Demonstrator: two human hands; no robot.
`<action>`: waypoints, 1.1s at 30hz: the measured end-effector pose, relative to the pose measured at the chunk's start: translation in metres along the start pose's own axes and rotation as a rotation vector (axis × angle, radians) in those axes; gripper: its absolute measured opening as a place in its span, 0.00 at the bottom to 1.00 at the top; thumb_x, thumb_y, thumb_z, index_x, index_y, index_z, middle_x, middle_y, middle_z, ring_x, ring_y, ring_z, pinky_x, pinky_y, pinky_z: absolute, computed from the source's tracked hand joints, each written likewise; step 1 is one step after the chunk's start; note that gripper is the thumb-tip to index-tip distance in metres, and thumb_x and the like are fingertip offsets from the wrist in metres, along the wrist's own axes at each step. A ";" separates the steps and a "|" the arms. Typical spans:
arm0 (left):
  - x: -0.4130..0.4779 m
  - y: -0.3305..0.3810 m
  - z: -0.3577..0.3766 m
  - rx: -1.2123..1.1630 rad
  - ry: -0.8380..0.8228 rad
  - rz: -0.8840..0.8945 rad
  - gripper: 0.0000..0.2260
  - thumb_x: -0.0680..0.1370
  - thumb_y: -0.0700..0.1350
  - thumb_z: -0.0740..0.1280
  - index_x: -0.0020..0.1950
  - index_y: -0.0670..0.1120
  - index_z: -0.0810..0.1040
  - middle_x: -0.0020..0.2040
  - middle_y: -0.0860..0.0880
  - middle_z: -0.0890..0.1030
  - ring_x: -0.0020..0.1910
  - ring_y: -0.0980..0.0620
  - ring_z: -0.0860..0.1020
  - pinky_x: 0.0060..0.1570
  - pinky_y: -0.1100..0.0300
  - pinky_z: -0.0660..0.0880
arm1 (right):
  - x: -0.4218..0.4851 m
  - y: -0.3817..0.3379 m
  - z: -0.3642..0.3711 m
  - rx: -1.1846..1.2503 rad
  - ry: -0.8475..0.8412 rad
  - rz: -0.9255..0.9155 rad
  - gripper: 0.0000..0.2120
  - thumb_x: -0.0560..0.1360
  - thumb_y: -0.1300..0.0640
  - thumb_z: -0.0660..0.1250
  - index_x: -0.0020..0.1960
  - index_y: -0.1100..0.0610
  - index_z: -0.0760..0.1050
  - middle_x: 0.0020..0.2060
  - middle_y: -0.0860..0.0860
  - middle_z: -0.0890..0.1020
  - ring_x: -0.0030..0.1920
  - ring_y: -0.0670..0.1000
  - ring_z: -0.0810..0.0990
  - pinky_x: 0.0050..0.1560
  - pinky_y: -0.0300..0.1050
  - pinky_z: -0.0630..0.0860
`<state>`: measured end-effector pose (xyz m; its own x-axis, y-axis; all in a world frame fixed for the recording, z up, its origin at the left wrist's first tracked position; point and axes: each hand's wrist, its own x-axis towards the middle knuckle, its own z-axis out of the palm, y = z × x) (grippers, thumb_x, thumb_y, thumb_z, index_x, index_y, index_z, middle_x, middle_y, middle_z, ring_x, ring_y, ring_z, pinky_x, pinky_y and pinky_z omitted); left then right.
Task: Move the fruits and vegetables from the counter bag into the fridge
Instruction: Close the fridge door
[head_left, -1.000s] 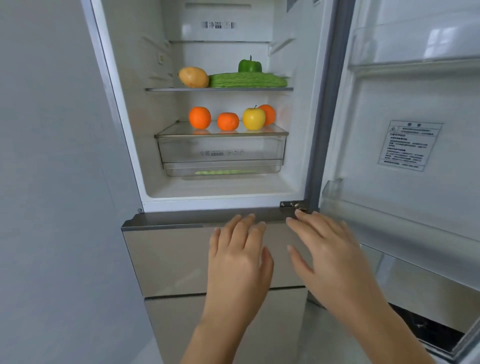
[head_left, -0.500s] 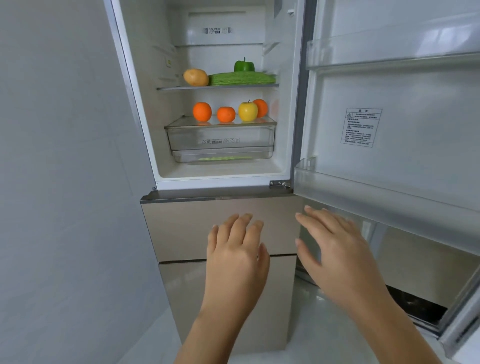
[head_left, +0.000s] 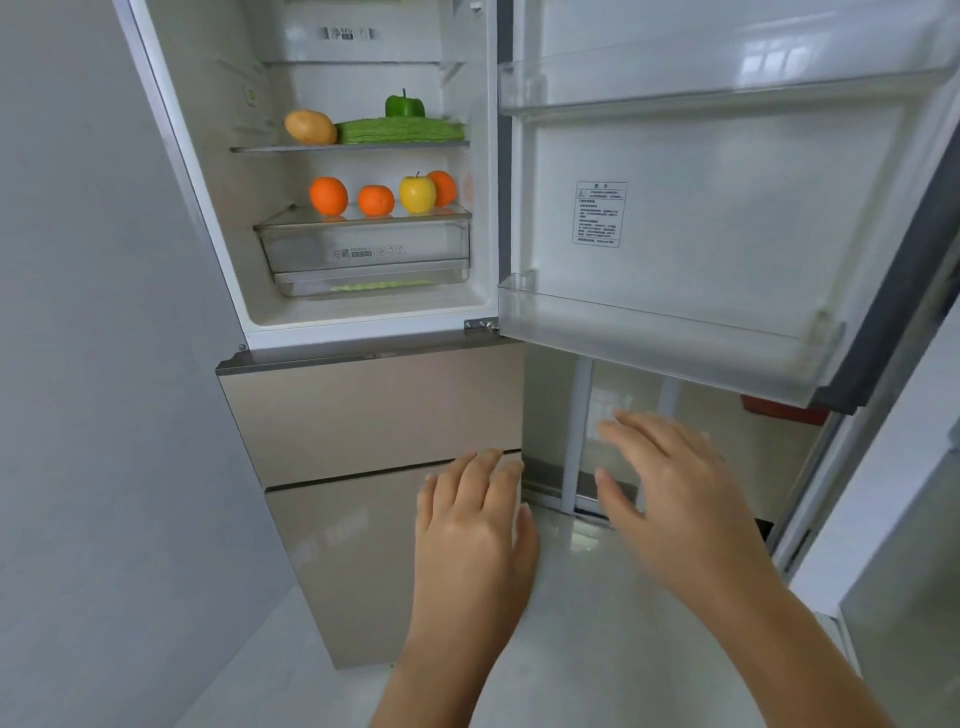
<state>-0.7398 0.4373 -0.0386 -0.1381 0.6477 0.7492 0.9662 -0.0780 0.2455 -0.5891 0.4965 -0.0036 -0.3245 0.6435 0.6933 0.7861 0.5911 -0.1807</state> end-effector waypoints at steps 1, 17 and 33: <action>0.002 0.012 0.002 -0.009 0.002 0.016 0.15 0.71 0.45 0.59 0.53 0.43 0.79 0.53 0.46 0.81 0.54 0.45 0.78 0.54 0.50 0.74 | -0.002 0.010 -0.008 -0.007 0.013 0.010 0.18 0.65 0.61 0.75 0.54 0.61 0.78 0.51 0.58 0.82 0.51 0.60 0.80 0.50 0.62 0.74; 0.073 0.186 0.114 -0.102 0.007 0.150 0.16 0.71 0.46 0.58 0.55 0.45 0.77 0.55 0.47 0.80 0.56 0.47 0.77 0.56 0.49 0.73 | 0.043 0.255 -0.068 -0.094 0.029 0.156 0.21 0.71 0.57 0.69 0.62 0.63 0.72 0.60 0.63 0.76 0.59 0.64 0.74 0.57 0.66 0.70; 0.137 0.228 0.222 -0.085 0.014 0.269 0.17 0.72 0.44 0.61 0.60 0.43 0.75 0.54 0.46 0.80 0.58 0.44 0.76 0.54 0.47 0.75 | 0.062 0.319 -0.041 -0.113 0.017 0.046 0.23 0.67 0.57 0.73 0.60 0.63 0.75 0.58 0.63 0.78 0.55 0.65 0.77 0.53 0.64 0.72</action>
<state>-0.4898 0.6763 -0.0164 0.1176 0.5843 0.8029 0.9469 -0.3096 0.0866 -0.3368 0.7046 0.0105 -0.2781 0.6600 0.6979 0.8549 0.5014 -0.1335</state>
